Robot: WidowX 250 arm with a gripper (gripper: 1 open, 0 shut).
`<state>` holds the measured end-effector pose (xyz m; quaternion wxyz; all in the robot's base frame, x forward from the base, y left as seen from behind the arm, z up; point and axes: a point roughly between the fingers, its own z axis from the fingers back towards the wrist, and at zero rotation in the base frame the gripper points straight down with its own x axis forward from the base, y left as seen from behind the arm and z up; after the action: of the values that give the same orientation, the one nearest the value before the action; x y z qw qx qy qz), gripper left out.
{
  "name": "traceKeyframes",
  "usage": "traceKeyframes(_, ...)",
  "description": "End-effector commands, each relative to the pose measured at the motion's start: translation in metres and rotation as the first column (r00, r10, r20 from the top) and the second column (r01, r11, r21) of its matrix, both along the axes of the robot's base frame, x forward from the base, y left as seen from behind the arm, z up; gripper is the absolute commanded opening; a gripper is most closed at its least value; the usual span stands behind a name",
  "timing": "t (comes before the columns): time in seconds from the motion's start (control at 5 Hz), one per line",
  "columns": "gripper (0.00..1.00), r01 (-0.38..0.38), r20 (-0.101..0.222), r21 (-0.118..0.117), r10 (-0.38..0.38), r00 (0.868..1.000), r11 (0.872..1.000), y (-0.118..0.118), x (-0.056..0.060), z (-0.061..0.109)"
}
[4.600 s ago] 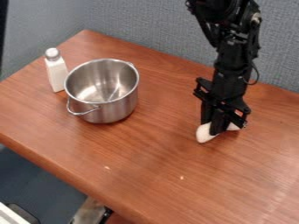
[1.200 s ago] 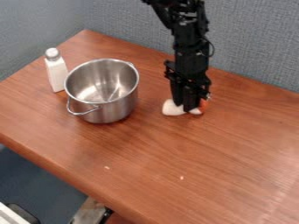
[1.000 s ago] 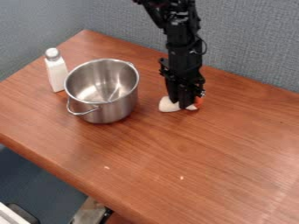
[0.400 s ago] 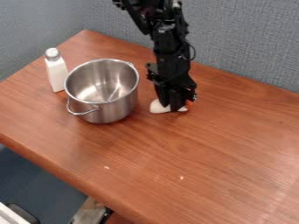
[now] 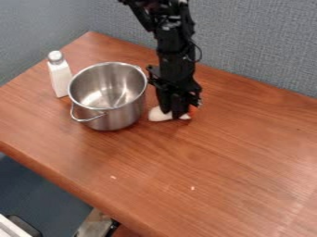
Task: Put the mushroom in the metal pot
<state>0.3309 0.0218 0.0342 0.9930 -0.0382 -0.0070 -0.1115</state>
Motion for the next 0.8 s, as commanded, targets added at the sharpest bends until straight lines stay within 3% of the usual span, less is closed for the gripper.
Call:
traceKeyframes(0.0, 0.00, -0.019, 0.084, 0.018, 0.017, 0.996, 1.000, 0.014, 0.007, 0.041)
traceKeyframes(0.4, 0.00, -0.115, 0.178, -0.013, 0.116, 0.977, 0.993, 0.036, 0.008, 0.060)
traceKeyframes(0.6, 0.00, -0.150, 0.175, -0.010, 0.149, 0.973, 0.989, 0.064, 0.018, 0.048)
